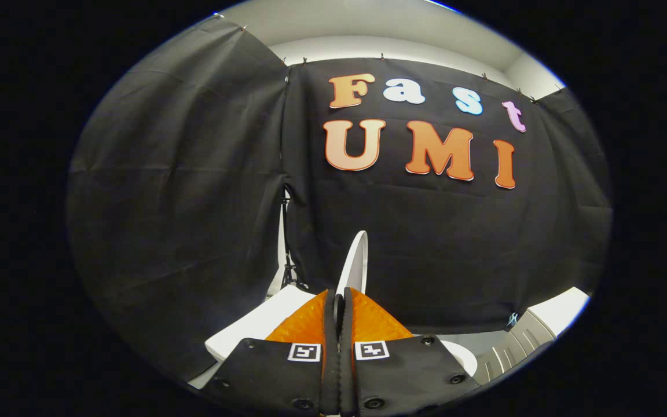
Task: Open the toilet lid.
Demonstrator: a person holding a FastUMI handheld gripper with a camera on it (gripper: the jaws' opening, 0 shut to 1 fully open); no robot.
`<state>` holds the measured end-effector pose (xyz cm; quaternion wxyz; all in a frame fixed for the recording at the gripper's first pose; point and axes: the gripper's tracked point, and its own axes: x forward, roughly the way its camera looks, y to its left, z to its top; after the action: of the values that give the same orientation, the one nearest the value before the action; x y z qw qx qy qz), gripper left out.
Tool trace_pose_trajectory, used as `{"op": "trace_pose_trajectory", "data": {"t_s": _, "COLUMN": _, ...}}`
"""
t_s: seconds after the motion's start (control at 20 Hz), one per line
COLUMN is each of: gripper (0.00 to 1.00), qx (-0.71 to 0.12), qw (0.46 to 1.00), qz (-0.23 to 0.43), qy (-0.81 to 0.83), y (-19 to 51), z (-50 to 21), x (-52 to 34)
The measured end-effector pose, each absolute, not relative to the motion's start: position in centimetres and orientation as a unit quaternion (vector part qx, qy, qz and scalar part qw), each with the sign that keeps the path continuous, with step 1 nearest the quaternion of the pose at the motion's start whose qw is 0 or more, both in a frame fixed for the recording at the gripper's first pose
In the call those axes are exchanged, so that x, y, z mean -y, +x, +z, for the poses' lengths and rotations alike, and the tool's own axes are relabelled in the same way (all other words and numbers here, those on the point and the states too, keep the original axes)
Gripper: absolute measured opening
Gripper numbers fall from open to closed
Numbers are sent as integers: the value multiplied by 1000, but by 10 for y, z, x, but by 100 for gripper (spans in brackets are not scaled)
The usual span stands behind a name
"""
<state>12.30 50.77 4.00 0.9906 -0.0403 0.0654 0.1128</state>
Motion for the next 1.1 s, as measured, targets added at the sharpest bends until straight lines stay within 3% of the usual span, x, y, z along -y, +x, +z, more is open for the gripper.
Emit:
{"op": "trace_pose_trajectory", "data": {"t_s": 0.6, "gripper": 8, "qx": -76, "qw": 984, "qz": 140, "qy": -74, "y": 119, "z": 19, "x": -599}}
{"op": "trace_pose_trajectory", "data": {"t_s": 1.1, "gripper": 8, "qx": -69, "qw": 987, "qz": 117, "qy": -85, "y": 124, "z": 20, "x": -591}}
